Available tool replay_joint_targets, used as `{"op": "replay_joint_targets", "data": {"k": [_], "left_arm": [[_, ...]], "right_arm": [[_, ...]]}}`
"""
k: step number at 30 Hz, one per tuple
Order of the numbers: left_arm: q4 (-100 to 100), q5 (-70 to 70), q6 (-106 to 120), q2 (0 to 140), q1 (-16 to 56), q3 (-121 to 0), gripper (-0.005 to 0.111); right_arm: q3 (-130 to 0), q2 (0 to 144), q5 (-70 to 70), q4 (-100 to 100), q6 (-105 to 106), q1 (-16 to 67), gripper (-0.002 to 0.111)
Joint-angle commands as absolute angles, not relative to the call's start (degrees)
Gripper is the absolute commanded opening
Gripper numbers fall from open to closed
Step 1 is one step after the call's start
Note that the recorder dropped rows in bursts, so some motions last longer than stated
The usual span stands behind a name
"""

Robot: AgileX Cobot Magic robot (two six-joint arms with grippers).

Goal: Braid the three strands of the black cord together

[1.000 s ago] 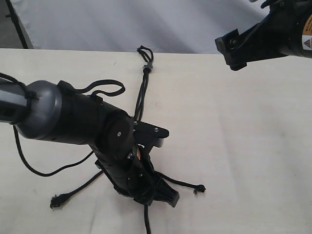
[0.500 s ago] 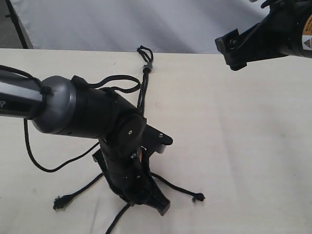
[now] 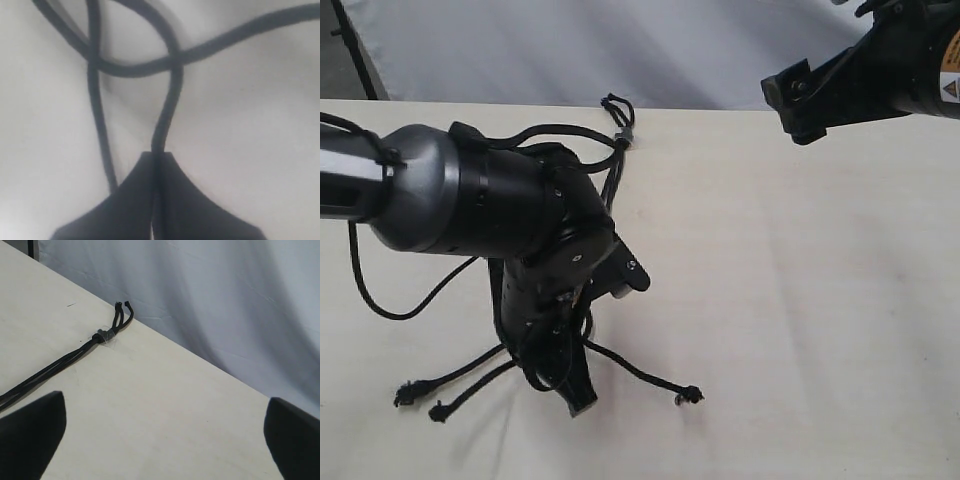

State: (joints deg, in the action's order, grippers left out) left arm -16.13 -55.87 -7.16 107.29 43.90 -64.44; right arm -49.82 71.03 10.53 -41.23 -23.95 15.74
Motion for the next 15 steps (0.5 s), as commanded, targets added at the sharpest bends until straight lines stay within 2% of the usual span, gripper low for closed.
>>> {"op": "replay_joint_targets", "data": {"k": [1, 9, 15], "left_arm": [[-24.92, -56.27, -6.40, 108.35, 43.96, -64.53, 0.000], [-34.58, -51.61, -6.40, 110.50, 43.84, -64.15, 0.000], [-37.87, -45.69, -6.40, 111.69, 40.91, -61.05, 0.000]], "right_arm": [[-49.64, 70.88, 10.16, -40.99, -24.16, 15.43, 0.103], [-49.64, 70.88, 10.16, -40.99, -24.16, 15.43, 0.103], [-49.61, 70.88, 10.17, -40.99, -24.16, 15.43, 0.103]]}}
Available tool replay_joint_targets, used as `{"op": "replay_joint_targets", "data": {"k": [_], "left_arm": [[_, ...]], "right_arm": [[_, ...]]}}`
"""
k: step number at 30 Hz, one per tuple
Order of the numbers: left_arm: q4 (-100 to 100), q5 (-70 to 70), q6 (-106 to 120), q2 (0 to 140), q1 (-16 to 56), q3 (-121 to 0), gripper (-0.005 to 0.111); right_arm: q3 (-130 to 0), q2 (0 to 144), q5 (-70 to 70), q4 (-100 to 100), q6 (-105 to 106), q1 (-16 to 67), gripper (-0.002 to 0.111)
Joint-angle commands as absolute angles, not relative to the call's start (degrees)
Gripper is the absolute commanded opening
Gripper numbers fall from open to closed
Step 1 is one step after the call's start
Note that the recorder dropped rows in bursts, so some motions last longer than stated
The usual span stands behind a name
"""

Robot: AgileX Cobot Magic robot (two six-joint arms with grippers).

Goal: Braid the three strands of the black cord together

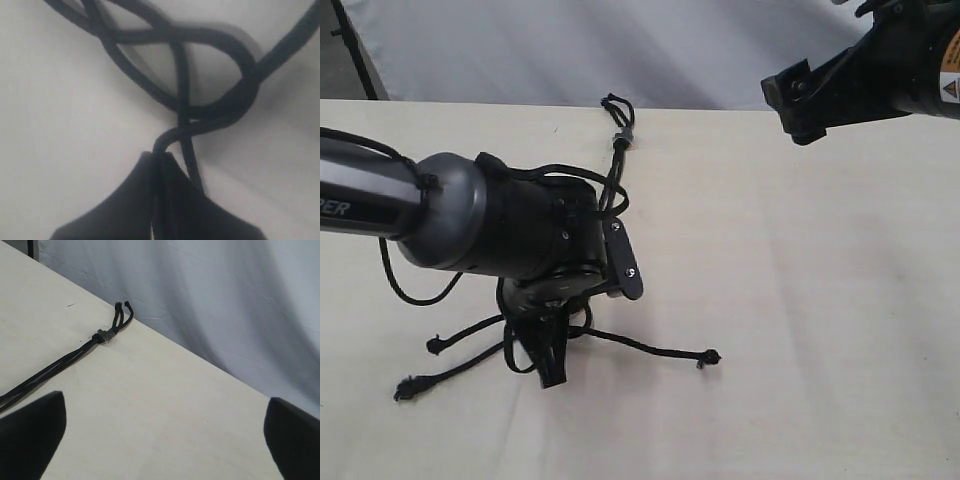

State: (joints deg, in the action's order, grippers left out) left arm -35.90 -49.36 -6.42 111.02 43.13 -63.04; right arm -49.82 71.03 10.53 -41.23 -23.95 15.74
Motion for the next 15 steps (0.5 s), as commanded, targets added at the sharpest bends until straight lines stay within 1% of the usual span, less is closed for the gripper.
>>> {"op": "replay_joint_targets", "data": {"k": [1, 4, 8, 12, 14, 15], "left_arm": [[-37.73, -44.63, -6.40, 111.94, 40.10, -60.52, 0.000], [-37.35, -43.45, -6.40, 113.28, 38.00, -59.44, 0.000], [-34.70, -43.70, -6.40, 113.67, 37.30, -58.42, 0.000], [-24.26, -43.83, -3.92, 113.30, 39.38, -58.42, 0.000], [-16.76, -43.99, 1.01, 113.06, 41.60, -58.42, 0.000], [-10.71, -43.97, 5.42, 112.58, 44.44, -58.42, 0.000]], "right_arm": [[-49.61, 70.88, 10.17, -40.99, -24.16, 15.43, 0.103], [-49.50, 70.88, 10.04, -40.99, -24.16, 15.43, 0.103], [-49.50, 70.88, 9.79, -40.99, -24.16, 15.43, 0.103], [-49.50, 70.88, 9.37, -40.99, -24.16, 15.43, 0.103], [-49.50, 70.88, 9.37, -40.99, -24.16, 15.43, 0.103], [-49.50, 70.88, 9.37, -40.99, -24.16, 15.43, 0.103]]}}
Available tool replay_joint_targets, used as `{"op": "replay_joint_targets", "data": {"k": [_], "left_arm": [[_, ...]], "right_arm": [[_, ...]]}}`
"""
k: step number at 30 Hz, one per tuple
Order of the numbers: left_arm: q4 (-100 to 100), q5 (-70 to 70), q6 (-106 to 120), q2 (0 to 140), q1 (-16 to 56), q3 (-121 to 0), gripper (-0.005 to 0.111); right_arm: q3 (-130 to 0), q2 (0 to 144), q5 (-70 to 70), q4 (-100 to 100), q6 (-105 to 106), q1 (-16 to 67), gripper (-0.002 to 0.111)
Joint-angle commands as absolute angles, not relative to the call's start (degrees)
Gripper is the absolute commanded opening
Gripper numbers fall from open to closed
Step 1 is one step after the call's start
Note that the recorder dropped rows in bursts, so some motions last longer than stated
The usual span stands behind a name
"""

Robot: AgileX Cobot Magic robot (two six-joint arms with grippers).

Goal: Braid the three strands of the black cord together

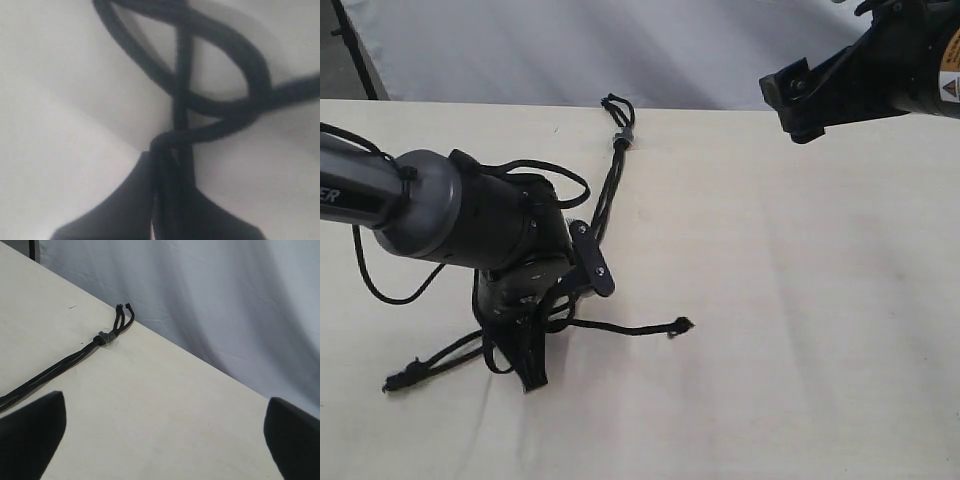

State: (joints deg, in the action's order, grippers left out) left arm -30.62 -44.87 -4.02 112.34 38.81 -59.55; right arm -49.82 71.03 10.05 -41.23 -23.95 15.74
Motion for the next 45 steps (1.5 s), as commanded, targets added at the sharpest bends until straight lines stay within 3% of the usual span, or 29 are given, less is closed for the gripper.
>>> {"op": "replay_joint_targets", "data": {"k": [1, 4, 6, 15, 24, 27, 32, 33, 37, 41, 42, 44, 45], "left_arm": [[-9.17, -44.05, 6.40, 112.19, 45.68, -58.42, 0.000], [-8.43, -45.75, 6.61, 109.77, 51.28, -58.75, 0.000], [-8.54, -45.68, 6.61, 108.06, 51.25, -58.75, 0.000], [-8.79, -44.67, 6.61, 107.38, 41.53, -58.75, 0.000], [-8.06, -41.06, 6.61, 107.38, 39.95, -58.75, 0.001], [-7.37, -40.81, 6.45, 107.38, 39.95, -58.75, 0.014], [-7.07, -41.87, 6.45, 107.26, 39.95, -58.75, 0.054], [-7.07, -42.36, 6.45, 107.01, 39.95, -58.75, 0.057], [-10.40, -43.52, 5.18, 100.23, 39.95, -58.75, 0.057], [-29.57, -43.00, -16.07, 85.19, 36.52, -58.75, 0.053], [-30.32, -42.69, -17.68, 83.05, 35.22, -58.75, 0.050], [-29.88, -40.56, -18.19, 78.13, 30.97, -58.22, 0.028], [-30.05, -38.35, -18.19, 75.40, 28.54, -56.73, 0.011]], "right_arm": [[-49.50, 70.88, 9.37, -40.99, -24.16, 15.43, 0.103], [-49.50, 70.88, 9.37, -40.99, -24.16, 15.43, 0.103], [-49.26, 70.88, 9.36, -40.99, -24.16, 15.43, 0.103], [-49.24, 70.88, 9.25, -40.99, -24.16, 15.43, 0.103], [-49.24, 70.88, 9.25, -40.99, -24.16, 15.43, 0.103], [-49.24, 70.88, 9.25, -40.99, -24.16, 15.43, 0.103], [-49.24, 70.88, 9.25, -40.99, -24.16, 15.43, 0.103], [-49.24, 70.88, 9.25, -40.99, -24.16, 15.43, 0.103], [-49.24, 70.88, 9.27, -39.87, -24.16, 15.43, 0.103], [-49.24, 70.88, 11.55, -34.09, -24.04, 16.16, 0.103], [-49.24, 70.88, 12.29, -33.66, -24.04, 16.96, 0.103], [-49.24, 70.88, 15.22, -32.51, -24.04, 20.91, 0.103], [-49.24, 70.88, 17.24, -31.70, -23.92, 24.64, 0.103]]}}
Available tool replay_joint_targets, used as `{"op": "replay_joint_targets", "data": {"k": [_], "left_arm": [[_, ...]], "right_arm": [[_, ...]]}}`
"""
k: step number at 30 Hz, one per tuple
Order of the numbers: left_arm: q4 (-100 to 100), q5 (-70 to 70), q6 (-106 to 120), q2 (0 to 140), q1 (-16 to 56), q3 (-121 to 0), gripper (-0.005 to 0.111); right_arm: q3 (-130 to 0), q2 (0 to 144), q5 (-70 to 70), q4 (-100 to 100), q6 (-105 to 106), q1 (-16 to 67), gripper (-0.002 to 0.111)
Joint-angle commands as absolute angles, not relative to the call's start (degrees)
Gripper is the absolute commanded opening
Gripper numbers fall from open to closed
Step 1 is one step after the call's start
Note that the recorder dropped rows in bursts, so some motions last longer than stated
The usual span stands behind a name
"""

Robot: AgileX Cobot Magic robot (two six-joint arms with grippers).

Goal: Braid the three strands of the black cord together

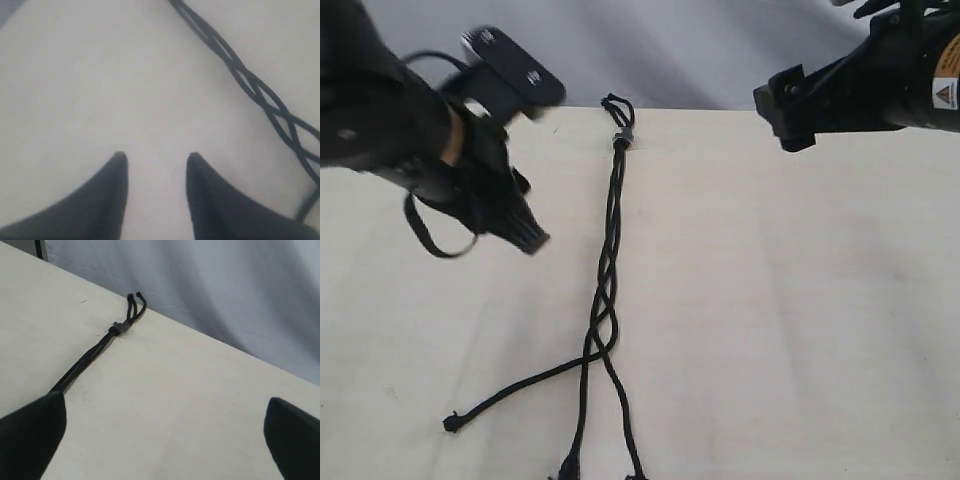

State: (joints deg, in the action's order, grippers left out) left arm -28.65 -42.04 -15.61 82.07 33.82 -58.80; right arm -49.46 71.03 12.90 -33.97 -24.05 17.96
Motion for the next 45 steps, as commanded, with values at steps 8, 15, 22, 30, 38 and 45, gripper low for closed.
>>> {"op": "replay_joint_targets", "data": {"k": [8, 15, 22, 30, 38, 45], "left_arm": [[-30.05, -24.93, -20.00, 72.03, 15.83, -48.86, 0.000], [-29.82, -24.35, -21.06, 72.03, 11.88, -48.62, 0.000], [-29.58, -24.35, -21.06, 72.03, 11.89, -48.45, 0.000], [-29.35, -24.21, -21.06, 72.03, 11.89, -48.47, 0.000], [-28.07, -24.21, -20.67, 72.03, 11.89, -48.47, 0.000], [-27.80, -24.21, -20.67, 72.03, 11.89, -48.47, 0.000]], "right_arm": [[-50.69, 73.65, 25.19, -24.65, -21.28, 45.39, 0.103], [-51.95, 84.41, 26.07, -20.99, -21.28, 54.46, 0.103], [-57.99, 95.82, 30.95, -18.96, -21.16, 58.57, 0.103], [-58.55, 103.63, 29.88, -13.69, -21.16, 58.76, 0.103], [-58.55, 107.12, 27.12, -10.10, -20.87, 58.76, 0.103], [-58.55, 110.40, 27.02, -10.10, -20.74, 58.76, 0.103]]}}
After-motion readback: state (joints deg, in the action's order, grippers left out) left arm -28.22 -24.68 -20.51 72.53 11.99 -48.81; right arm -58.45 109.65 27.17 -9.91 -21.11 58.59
